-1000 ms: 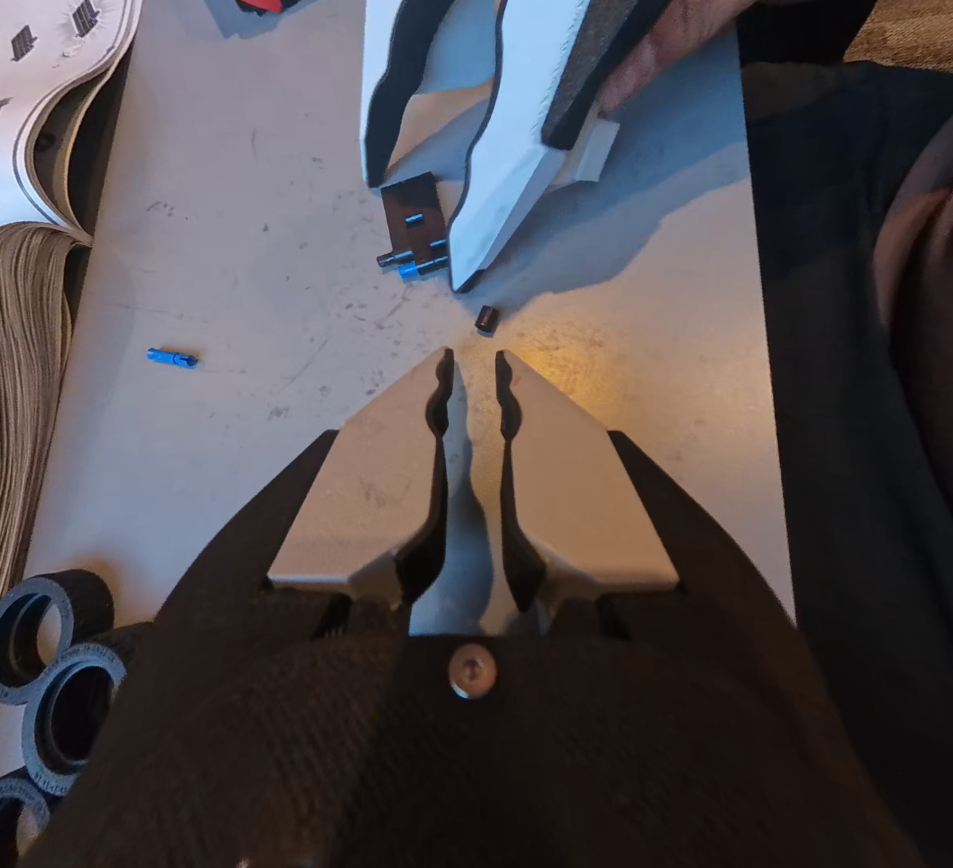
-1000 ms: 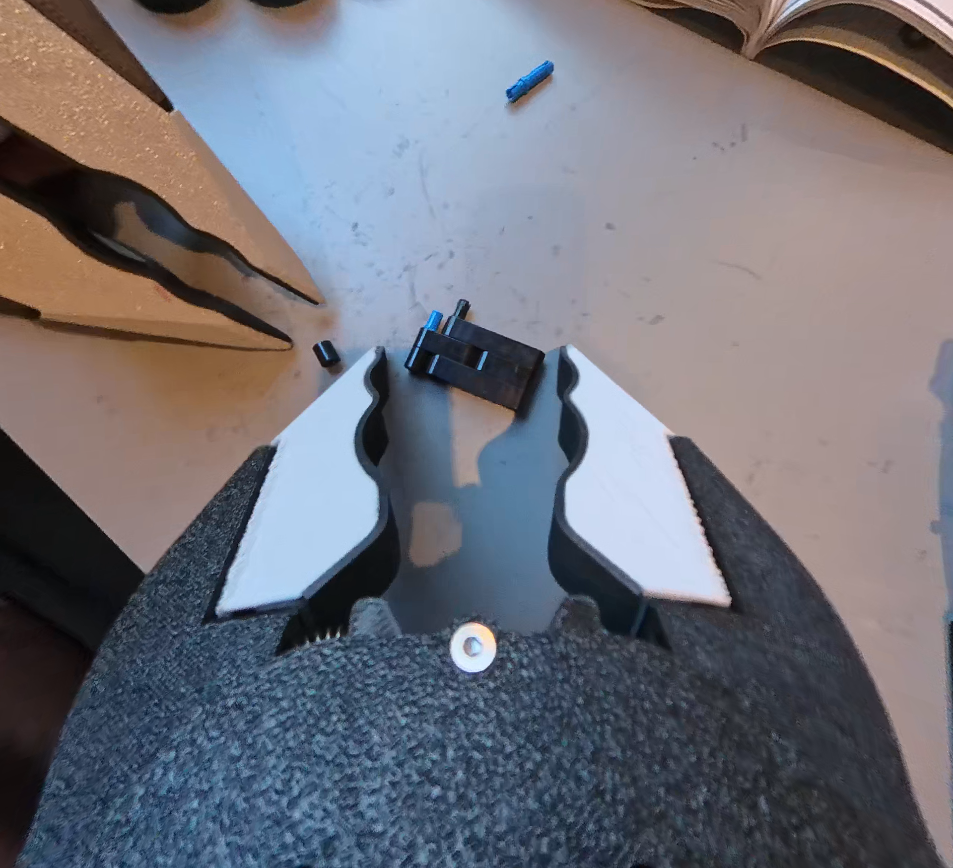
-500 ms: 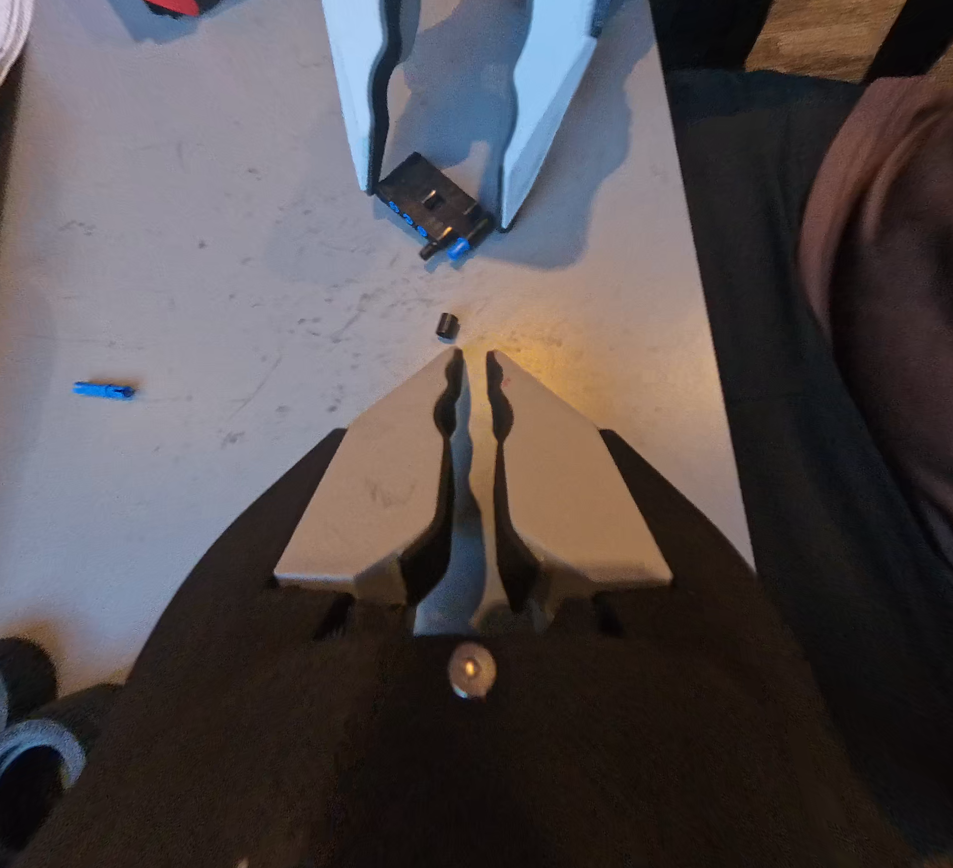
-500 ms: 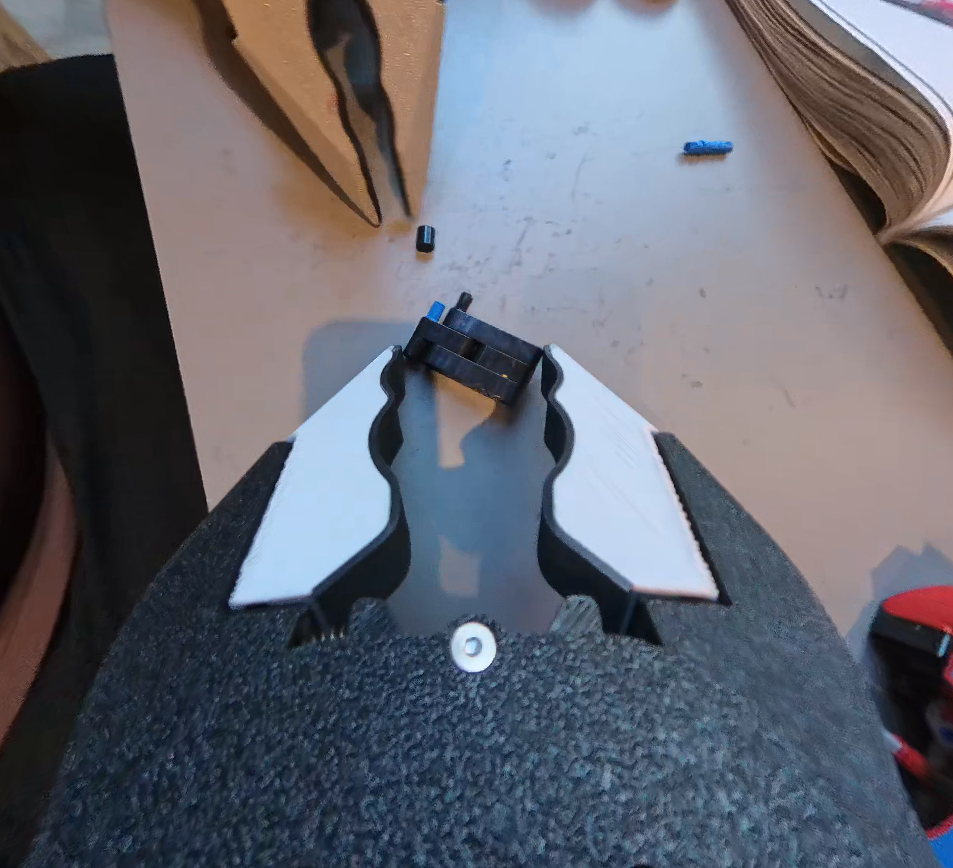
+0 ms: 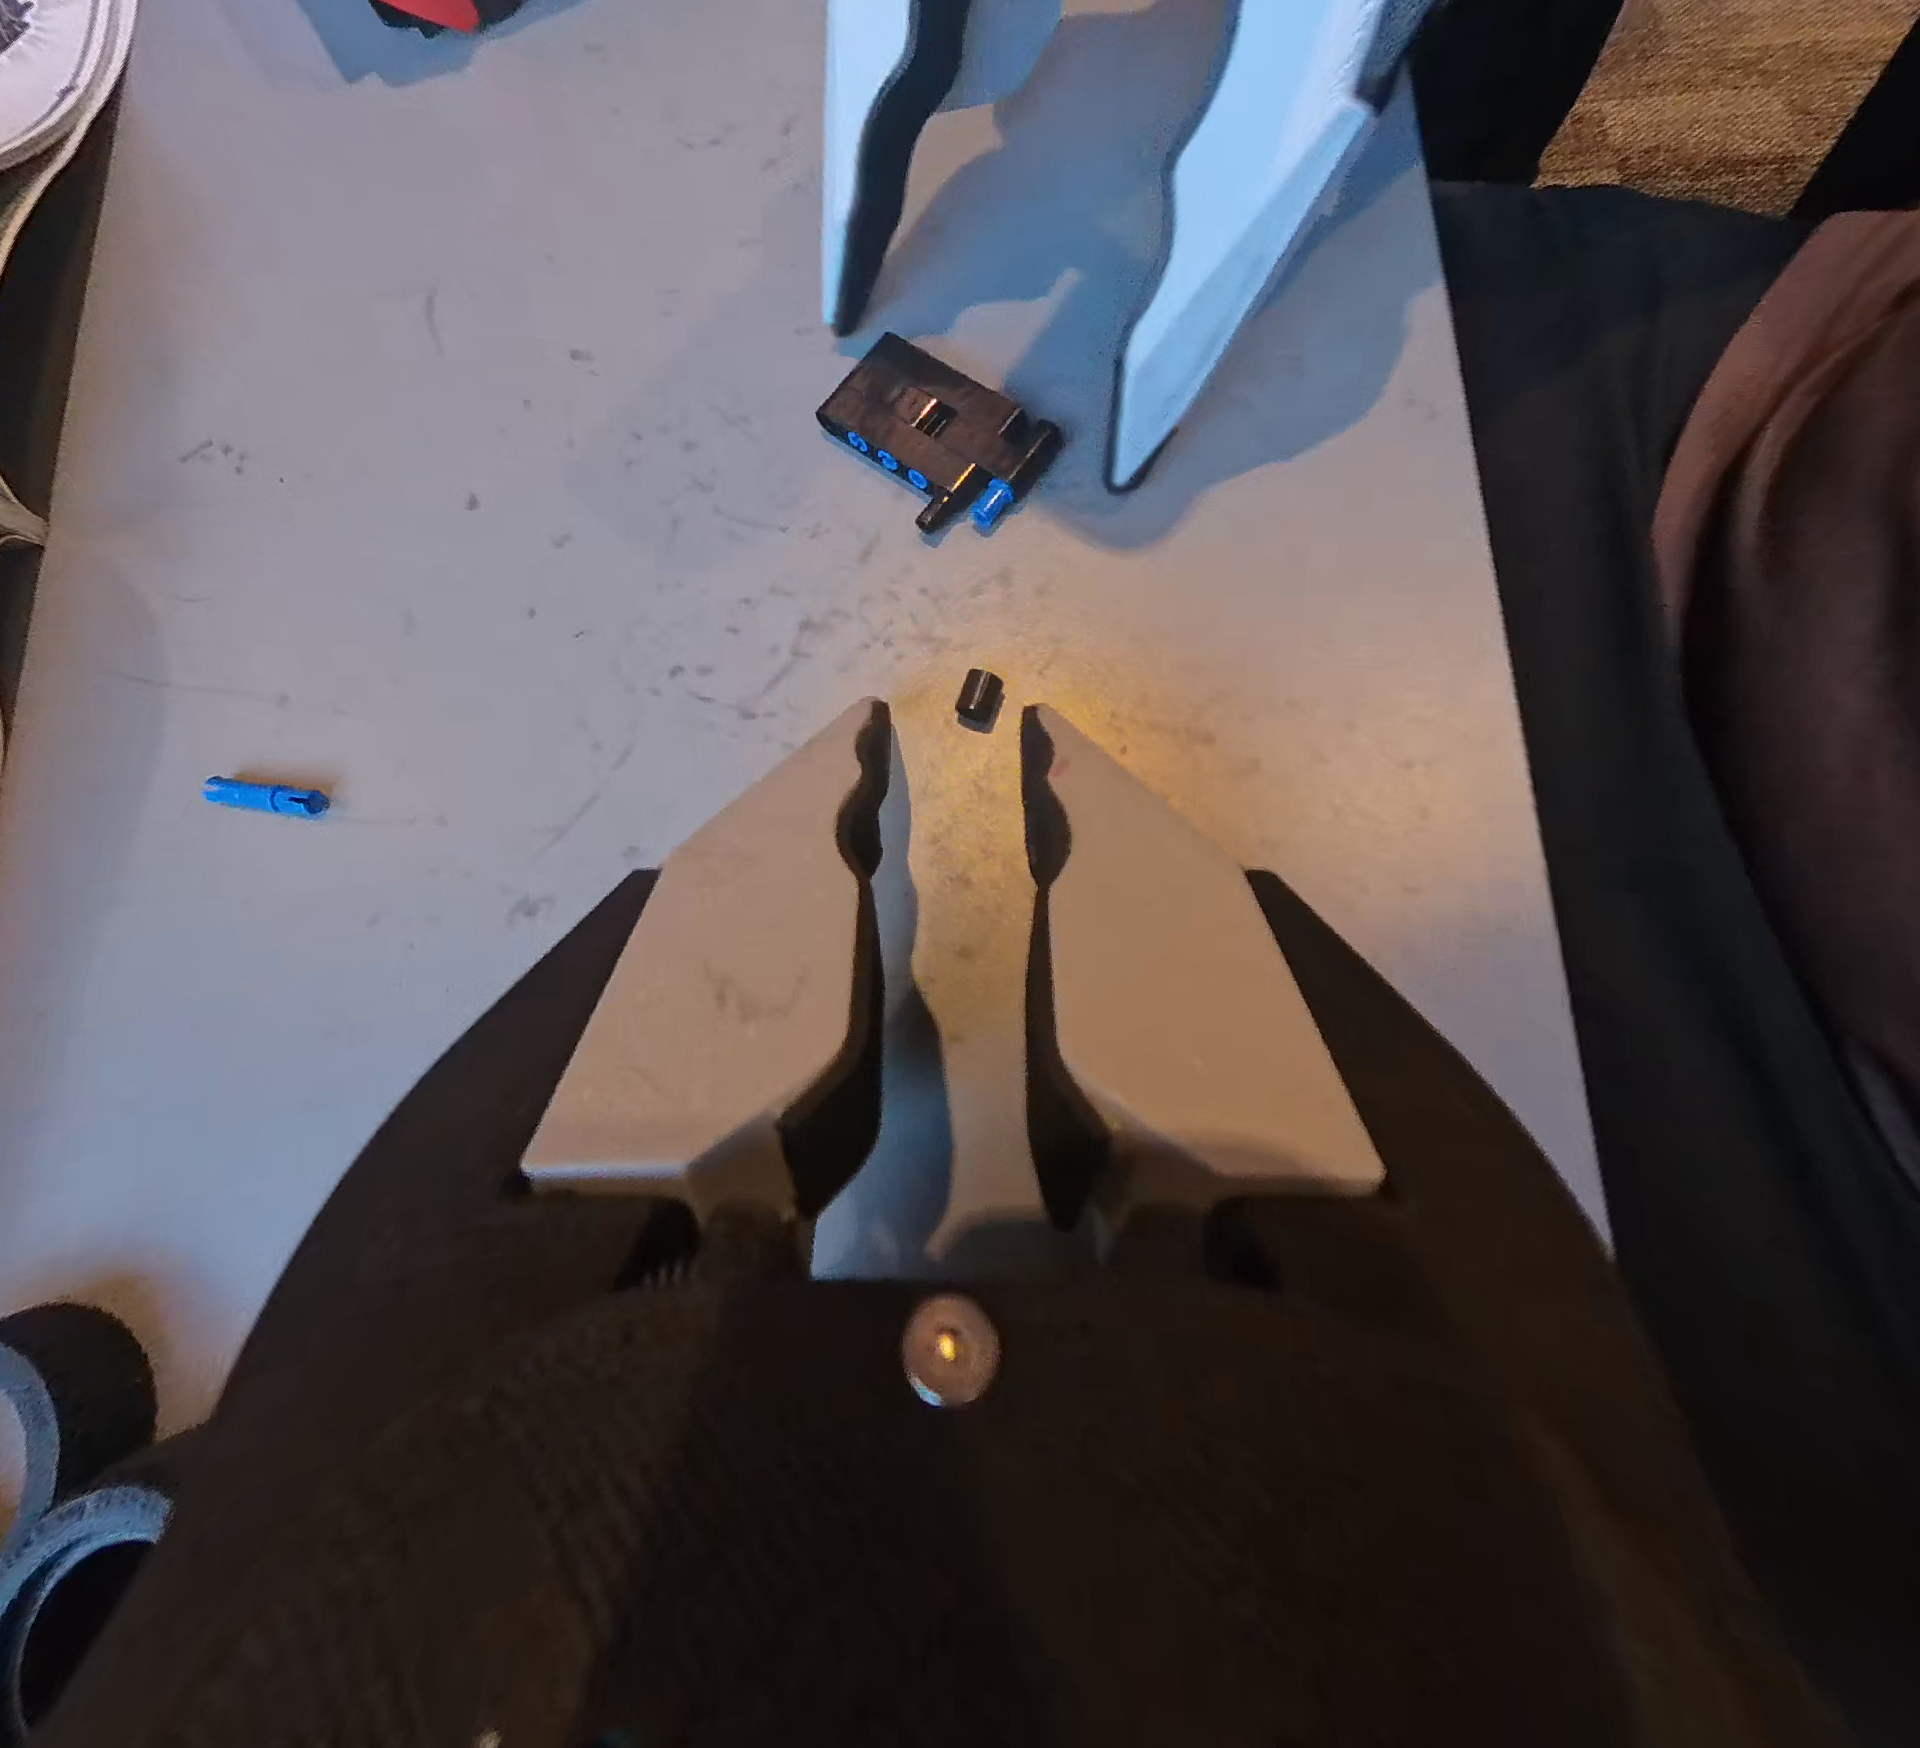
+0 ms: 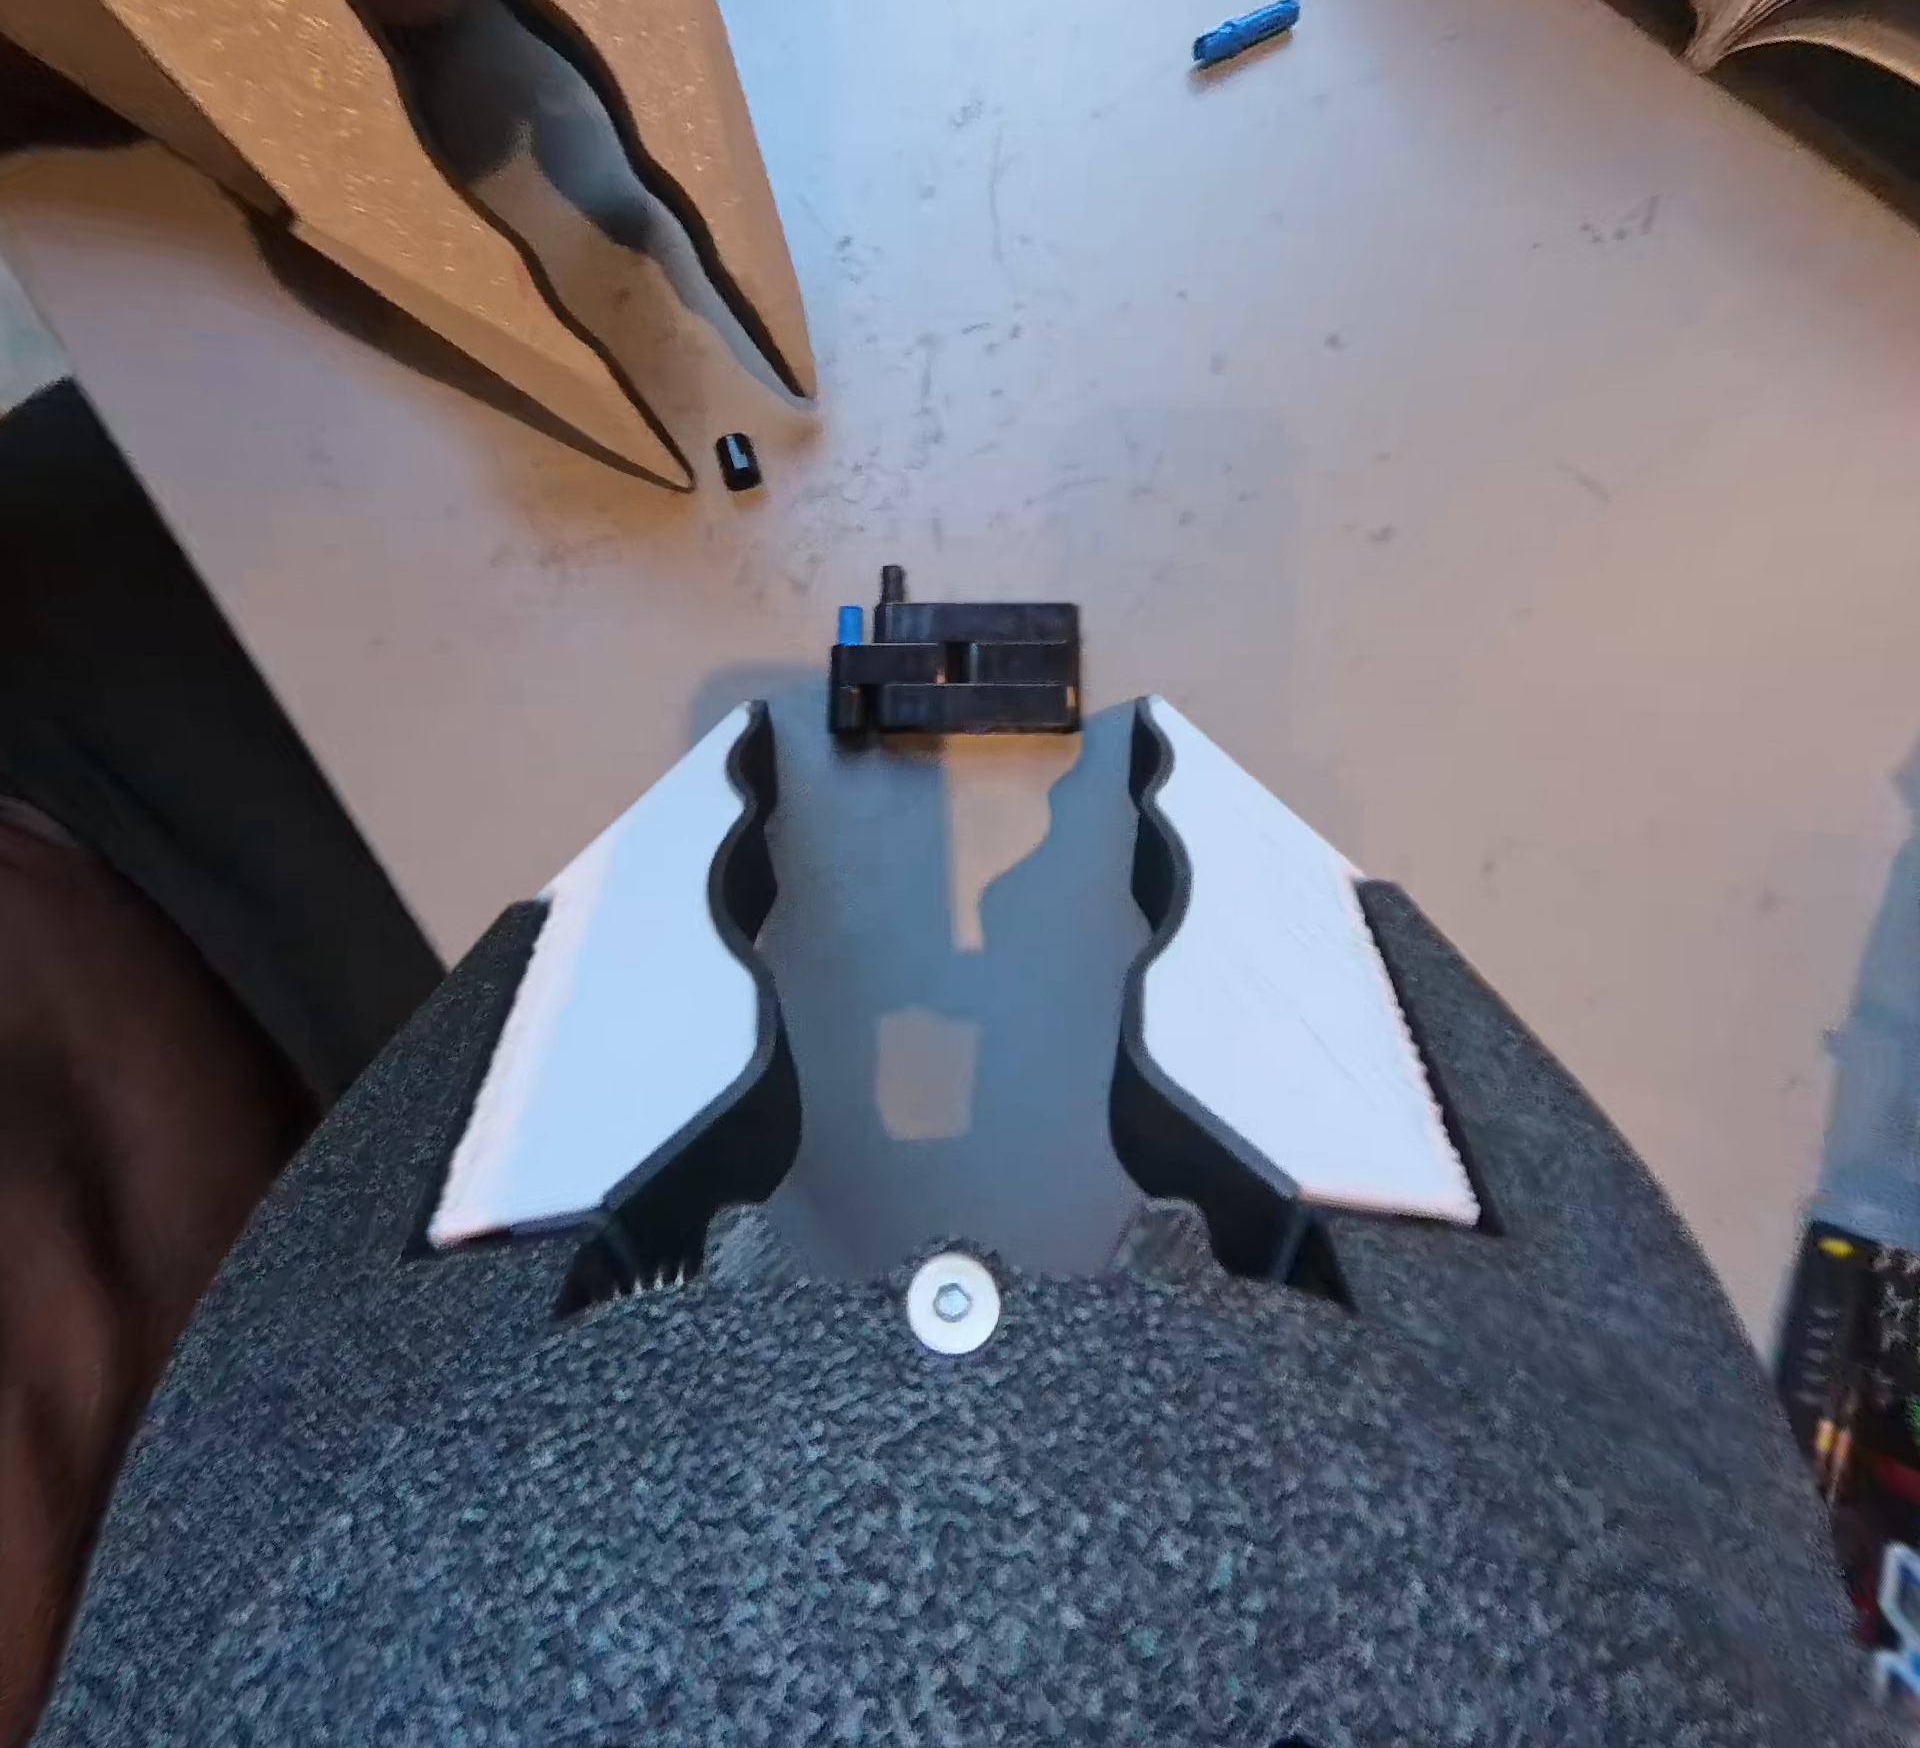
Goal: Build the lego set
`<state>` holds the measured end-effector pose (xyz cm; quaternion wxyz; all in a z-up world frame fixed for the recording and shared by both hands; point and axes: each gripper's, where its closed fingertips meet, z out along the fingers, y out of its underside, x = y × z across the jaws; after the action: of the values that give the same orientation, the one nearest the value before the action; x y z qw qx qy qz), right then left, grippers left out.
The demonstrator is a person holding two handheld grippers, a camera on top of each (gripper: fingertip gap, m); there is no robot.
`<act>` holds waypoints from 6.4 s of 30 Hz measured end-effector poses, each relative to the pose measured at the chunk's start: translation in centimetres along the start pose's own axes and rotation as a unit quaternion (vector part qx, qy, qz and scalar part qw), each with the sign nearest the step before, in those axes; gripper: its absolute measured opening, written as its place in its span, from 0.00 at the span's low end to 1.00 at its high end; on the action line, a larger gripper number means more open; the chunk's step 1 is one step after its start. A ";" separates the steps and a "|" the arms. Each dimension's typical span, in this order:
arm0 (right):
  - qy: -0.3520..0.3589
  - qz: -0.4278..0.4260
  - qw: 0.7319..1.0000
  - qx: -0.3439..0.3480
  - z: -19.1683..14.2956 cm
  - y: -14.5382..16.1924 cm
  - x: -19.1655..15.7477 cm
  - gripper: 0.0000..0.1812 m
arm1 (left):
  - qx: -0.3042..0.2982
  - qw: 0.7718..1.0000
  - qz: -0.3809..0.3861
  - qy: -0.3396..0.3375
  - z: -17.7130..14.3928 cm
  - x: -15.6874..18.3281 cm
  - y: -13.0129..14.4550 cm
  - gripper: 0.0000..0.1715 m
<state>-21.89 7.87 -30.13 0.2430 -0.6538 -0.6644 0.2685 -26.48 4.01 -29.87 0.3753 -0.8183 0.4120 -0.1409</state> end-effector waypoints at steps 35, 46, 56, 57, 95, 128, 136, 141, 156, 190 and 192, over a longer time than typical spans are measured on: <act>-0.127 -0.117 0.985 0.024 0.9 -1.0 0.0 0.30 | -0.002 0.999 -0.007 0.038 0.9 0.8 -0.8 0.14; -0.130 -0.131 0.983 0.024 1.1 -1.1 -0.3 0.27 | -0.004 1.000 -0.008 0.029 0.9 0.6 -0.7 0.03; -0.134 -0.125 0.983 0.027 1.3 -1.3 -0.3 0.27 | -0.005 0.999 -0.040 0.022 0.9 0.4 -0.7 0.10; -0.134 -0.124 0.983 0.027 1.3 -1.4 -0.4 0.27 | -0.006 0.999 -0.043 0.021 1.0 0.4 -0.8 0.09; -0.148 -0.140 0.979 0.025 2.3 -2.3 -1.2 0.27 | 0.005 0.986 0.153 -0.072 1.0 0.8 -1.1 0.03; -0.143 -0.119 0.982 0.025 2.5 -2.6 -1.6 0.28 | 0.018 0.976 0.202 -0.080 1.0 1.0 -1.2 0.03; -0.237 -0.008 0.971 0.033 1.8 -3.4 -1.2 0.27 | 0.061 0.969 0.207 -0.118 0.2 0.2 -2.5 0.03; -0.290 0.036 0.956 0.037 1.3 -3.8 -1.6 0.28 | 0.107 0.971 0.184 -0.111 -0.7 0.0 -3.6 0.03; -0.243 -0.028 0.970 0.007 2.1 -3.3 -1.7 0.28 | 0.062 0.953 0.256 -0.150 -0.1 0.4 -2.7 0.03; -0.192 -0.160 0.965 -0.083 3.2 -3.7 -2.3 0.27 | 0.009 0.891 0.390 -0.232 -0.6 0.6 -0.2 0.03; -0.193 -0.159 0.965 -0.082 3.2 -3.7 -2.4 0.27 | 0.008 0.889 0.394 -0.234 -0.5 0.7 -0.3 0.03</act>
<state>-26.71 5.34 -29.94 0.0956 -0.4931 -0.8139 0.2920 -26.21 3.34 -29.38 0.4922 -0.5951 0.5993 0.2106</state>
